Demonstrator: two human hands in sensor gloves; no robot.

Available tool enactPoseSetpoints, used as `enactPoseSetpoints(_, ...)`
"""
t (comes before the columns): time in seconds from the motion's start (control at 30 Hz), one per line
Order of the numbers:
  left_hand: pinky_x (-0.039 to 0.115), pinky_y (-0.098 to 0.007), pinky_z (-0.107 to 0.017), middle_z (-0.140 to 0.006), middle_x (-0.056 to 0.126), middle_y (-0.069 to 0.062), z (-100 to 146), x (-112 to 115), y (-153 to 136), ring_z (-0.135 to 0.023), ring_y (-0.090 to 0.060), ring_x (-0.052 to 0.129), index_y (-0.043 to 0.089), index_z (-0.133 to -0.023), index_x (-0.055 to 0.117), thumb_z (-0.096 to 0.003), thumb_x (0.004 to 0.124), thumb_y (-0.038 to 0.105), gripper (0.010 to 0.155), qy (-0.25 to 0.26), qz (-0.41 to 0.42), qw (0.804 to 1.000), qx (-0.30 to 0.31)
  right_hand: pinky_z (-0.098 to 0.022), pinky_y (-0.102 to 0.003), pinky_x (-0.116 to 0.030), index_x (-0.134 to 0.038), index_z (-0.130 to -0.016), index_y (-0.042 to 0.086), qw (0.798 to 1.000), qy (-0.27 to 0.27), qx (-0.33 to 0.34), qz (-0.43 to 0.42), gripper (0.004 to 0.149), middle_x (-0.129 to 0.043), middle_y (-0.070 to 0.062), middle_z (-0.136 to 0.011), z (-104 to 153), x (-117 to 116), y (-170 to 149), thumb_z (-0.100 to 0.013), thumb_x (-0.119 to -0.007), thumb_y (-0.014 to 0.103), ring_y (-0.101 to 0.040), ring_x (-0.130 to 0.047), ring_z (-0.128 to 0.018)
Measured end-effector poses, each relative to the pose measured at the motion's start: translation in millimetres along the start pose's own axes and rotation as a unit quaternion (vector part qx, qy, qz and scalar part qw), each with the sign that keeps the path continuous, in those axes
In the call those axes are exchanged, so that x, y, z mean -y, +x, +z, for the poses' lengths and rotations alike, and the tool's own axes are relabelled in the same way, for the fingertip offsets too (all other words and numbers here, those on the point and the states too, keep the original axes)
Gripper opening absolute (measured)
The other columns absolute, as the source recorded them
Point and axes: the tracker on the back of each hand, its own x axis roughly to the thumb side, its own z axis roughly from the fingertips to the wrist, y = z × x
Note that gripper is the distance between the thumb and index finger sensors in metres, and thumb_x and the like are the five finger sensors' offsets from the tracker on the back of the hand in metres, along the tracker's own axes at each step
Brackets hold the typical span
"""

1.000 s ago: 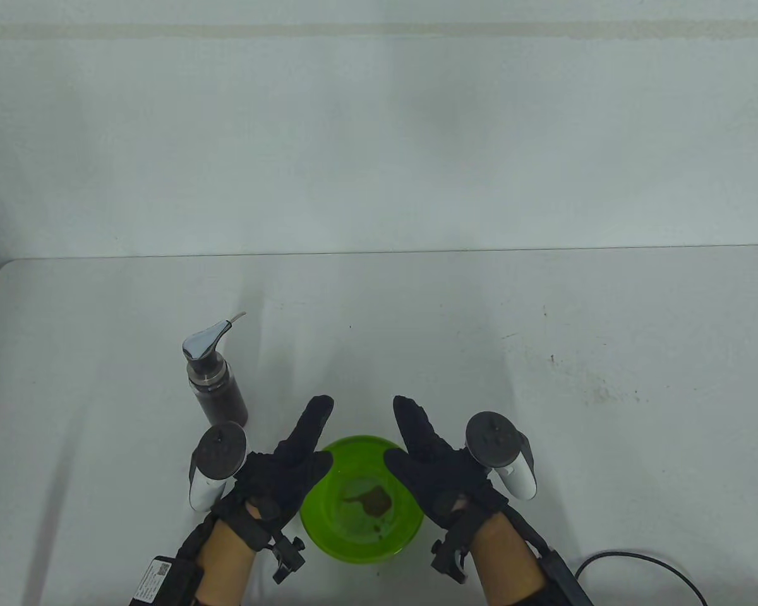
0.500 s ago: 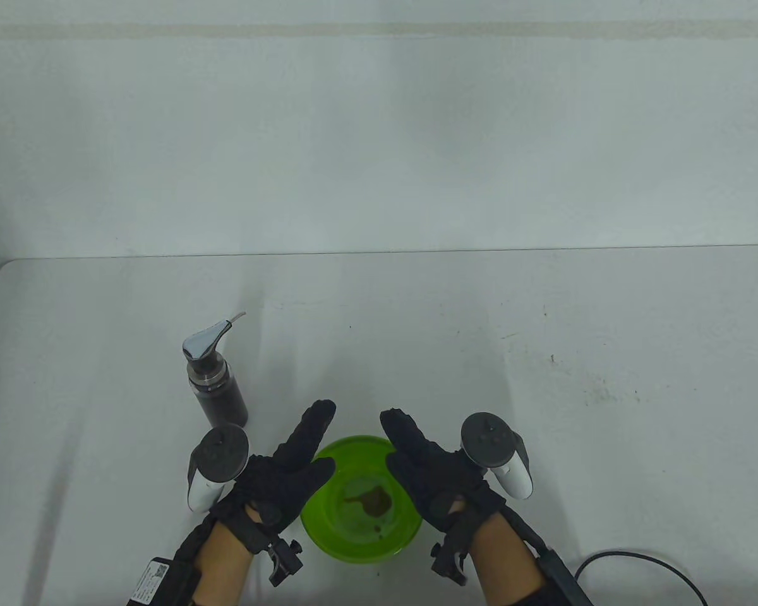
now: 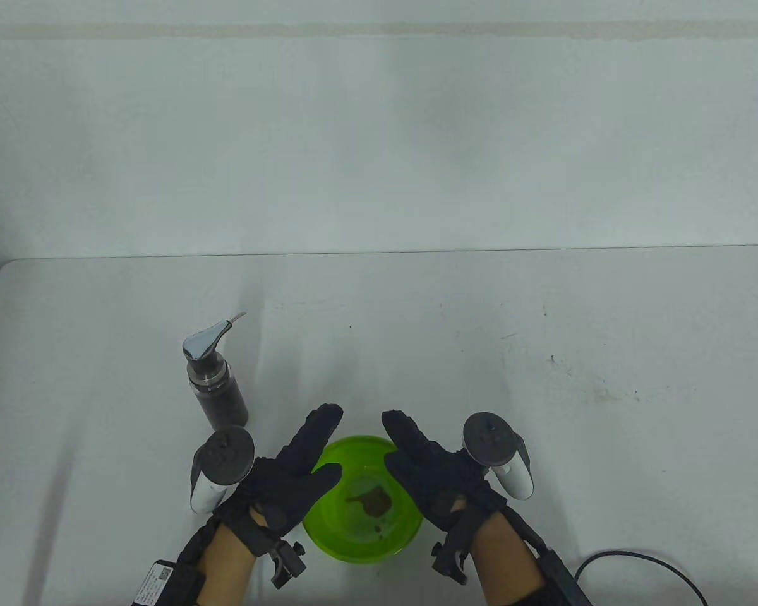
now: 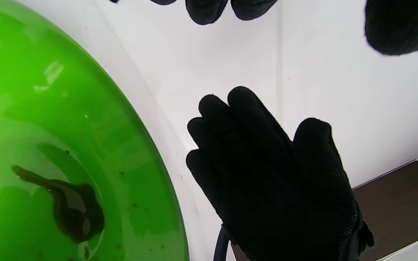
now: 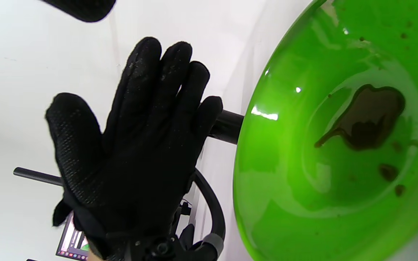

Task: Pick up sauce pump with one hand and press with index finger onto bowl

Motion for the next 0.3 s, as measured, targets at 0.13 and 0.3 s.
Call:
enactPoseSetpoints(0.13,0.031,-0.064,-0.076,-0.122,0.026,-0.008,-0.7,0.8,-0.3,-0.113,-0.044,0.02,0.023,-0.115,0.027,-0.0459,0.069,0.075,0.096,-0.001,-0.001,1.0,0.0,-0.077,-0.054,-0.024,-0.023,-0.106,0.023,1.0,0.004,0.002,-0.002,0.074,-0.018,-0.01,-0.116,-0.1,-1.0,0.4,-0.054,-0.06,0.06,-0.039,-0.015,-0.109)
enactPoseSetpoints(0.3,0.031,-0.064,-0.076,-0.122,0.027,-0.008,-0.7,1.0,-0.5,-0.113,-0.045,0.02,0.024,-0.115,0.028,-0.0458,0.07,0.075,0.096,-0.004,-0.003,1.0,-0.001,-0.077,-0.054,-0.024,-0.024,-0.106,0.023,1.0,0.014,-0.007,0.003,0.074,-0.018,-0.01,-0.116,-2.6,-3.9,-1.4,-0.054,-0.061,0.061,-0.039,-0.015,-0.109)
